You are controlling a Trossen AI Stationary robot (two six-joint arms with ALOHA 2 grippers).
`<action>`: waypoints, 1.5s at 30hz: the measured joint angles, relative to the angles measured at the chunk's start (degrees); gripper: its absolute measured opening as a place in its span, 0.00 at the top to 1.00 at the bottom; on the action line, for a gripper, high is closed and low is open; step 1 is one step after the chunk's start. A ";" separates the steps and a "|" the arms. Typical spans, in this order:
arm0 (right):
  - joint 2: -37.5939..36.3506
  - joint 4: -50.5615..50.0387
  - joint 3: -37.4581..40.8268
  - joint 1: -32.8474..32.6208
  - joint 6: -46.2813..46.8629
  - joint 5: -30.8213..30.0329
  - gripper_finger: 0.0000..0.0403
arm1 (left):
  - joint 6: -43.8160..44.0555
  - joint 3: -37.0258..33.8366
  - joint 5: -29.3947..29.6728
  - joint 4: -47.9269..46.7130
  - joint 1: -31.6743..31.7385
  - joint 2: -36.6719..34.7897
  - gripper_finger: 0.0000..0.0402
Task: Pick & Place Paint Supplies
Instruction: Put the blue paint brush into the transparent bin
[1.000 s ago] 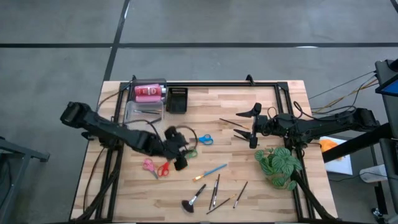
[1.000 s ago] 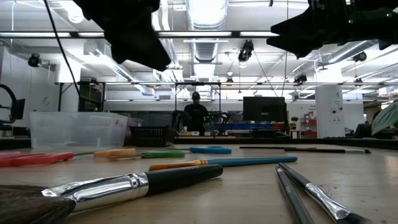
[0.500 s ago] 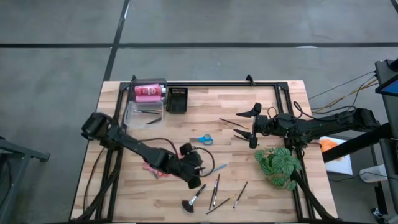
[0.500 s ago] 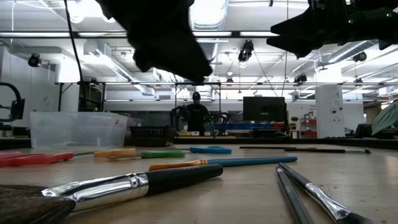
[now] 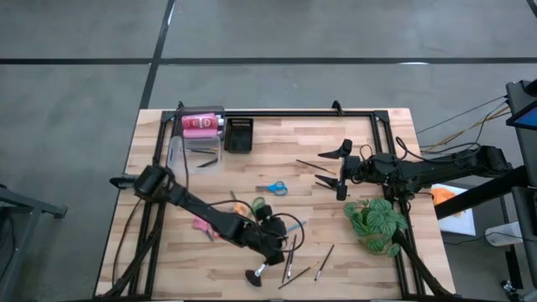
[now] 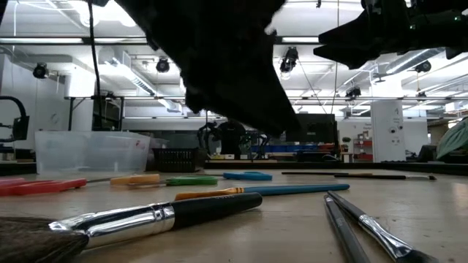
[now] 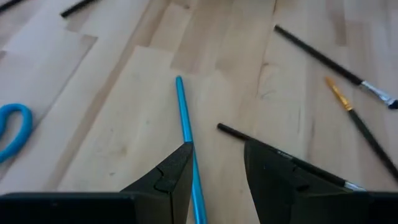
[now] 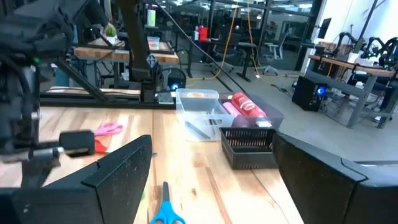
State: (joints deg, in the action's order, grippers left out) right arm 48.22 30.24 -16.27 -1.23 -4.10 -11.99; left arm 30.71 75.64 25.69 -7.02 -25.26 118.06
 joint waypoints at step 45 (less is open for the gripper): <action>-0.02 0.04 0.00 0.01 0.01 -0.01 0.18 | 2.54 -6.99 1.68 10.29 0.44 5.09 0.86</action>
State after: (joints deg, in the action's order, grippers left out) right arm 48.21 30.28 -16.27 -1.23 -4.09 -12.00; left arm 33.24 68.64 27.38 3.27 -24.82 123.15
